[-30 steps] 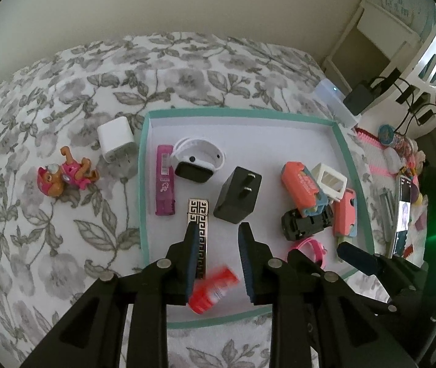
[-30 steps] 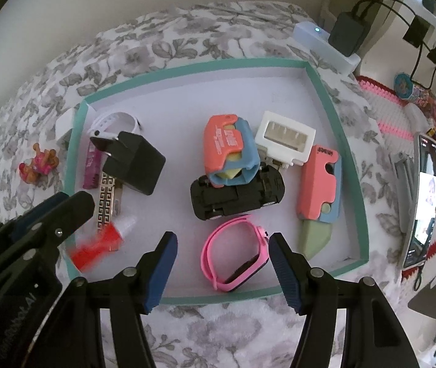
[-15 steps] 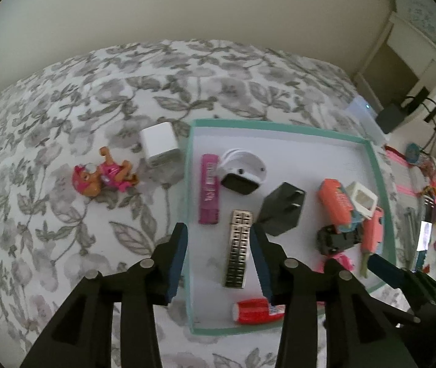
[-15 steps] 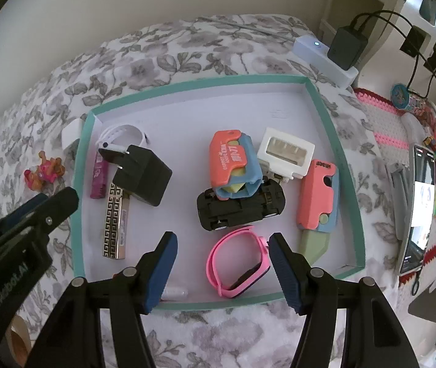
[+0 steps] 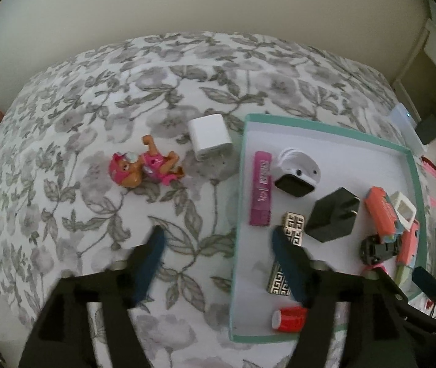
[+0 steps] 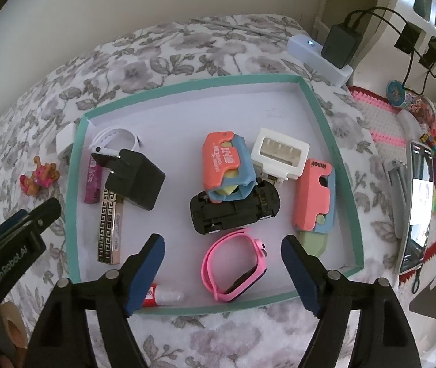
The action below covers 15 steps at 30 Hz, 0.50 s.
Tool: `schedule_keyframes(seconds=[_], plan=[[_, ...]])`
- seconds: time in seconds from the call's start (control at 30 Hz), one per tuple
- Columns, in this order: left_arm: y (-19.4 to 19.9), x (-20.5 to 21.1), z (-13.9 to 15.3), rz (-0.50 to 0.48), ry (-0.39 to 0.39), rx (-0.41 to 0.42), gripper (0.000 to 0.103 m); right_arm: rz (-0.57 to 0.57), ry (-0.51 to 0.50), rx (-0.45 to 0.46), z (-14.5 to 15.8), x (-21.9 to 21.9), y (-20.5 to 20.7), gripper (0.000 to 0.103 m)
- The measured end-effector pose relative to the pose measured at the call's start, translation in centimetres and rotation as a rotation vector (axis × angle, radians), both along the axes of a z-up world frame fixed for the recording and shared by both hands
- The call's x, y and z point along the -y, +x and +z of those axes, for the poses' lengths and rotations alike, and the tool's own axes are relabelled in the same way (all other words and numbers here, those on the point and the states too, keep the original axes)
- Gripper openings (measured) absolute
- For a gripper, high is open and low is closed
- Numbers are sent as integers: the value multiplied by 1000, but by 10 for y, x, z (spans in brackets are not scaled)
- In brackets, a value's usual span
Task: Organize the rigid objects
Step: 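Move both open tools from the tray back to the dog figurine and charger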
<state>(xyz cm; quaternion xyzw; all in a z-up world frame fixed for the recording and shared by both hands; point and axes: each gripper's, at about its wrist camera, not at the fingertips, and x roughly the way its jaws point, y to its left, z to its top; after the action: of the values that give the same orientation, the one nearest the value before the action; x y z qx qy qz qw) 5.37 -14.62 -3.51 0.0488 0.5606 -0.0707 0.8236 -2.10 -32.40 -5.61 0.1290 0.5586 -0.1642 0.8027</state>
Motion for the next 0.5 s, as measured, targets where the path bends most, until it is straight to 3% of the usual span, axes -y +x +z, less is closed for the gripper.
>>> schedule_keyframes(seconds=[0.4, 0.5], plan=[[3, -7, -1, 23, 23, 27, 84, 6, -26, 15, 2, -1, 1, 102], [3, -8, -2, 29, 26, 34, 94, 4, -31, 20, 2, -2, 1, 103]])
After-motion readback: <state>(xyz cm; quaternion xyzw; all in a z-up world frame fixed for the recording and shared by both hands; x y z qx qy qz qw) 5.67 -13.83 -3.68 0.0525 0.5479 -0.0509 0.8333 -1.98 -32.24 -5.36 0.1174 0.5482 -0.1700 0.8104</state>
